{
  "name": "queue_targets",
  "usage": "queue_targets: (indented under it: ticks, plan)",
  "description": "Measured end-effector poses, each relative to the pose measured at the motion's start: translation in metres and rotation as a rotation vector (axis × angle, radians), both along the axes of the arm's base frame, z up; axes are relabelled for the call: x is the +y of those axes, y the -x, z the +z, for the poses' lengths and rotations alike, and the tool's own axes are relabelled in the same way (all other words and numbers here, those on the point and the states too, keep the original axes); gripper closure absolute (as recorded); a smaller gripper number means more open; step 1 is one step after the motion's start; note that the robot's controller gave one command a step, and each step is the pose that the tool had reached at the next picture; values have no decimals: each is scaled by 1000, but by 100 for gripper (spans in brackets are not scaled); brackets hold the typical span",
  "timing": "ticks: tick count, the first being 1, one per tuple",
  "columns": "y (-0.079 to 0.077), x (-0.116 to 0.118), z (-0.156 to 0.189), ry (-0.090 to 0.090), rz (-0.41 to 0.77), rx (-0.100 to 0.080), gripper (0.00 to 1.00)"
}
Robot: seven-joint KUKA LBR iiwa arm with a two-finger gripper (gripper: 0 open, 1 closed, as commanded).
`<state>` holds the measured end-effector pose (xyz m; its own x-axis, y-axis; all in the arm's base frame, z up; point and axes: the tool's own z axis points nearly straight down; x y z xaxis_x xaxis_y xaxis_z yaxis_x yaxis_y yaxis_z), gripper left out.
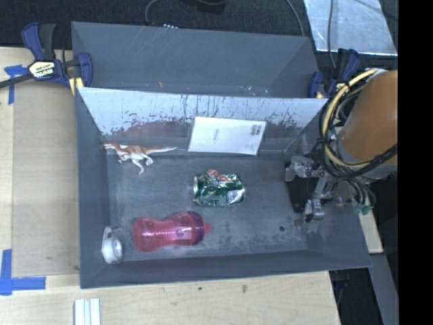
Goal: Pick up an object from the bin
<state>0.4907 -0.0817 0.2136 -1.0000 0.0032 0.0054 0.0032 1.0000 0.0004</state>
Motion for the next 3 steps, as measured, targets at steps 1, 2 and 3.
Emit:
queue_targets:
  ticks: [1,2,3]
  plan:
    - [-2,0,4,1,3,-9,0]
    - [-21,10,26,1,-48,-3,0]
    - [-50,15,37,1,-88,-17,0]
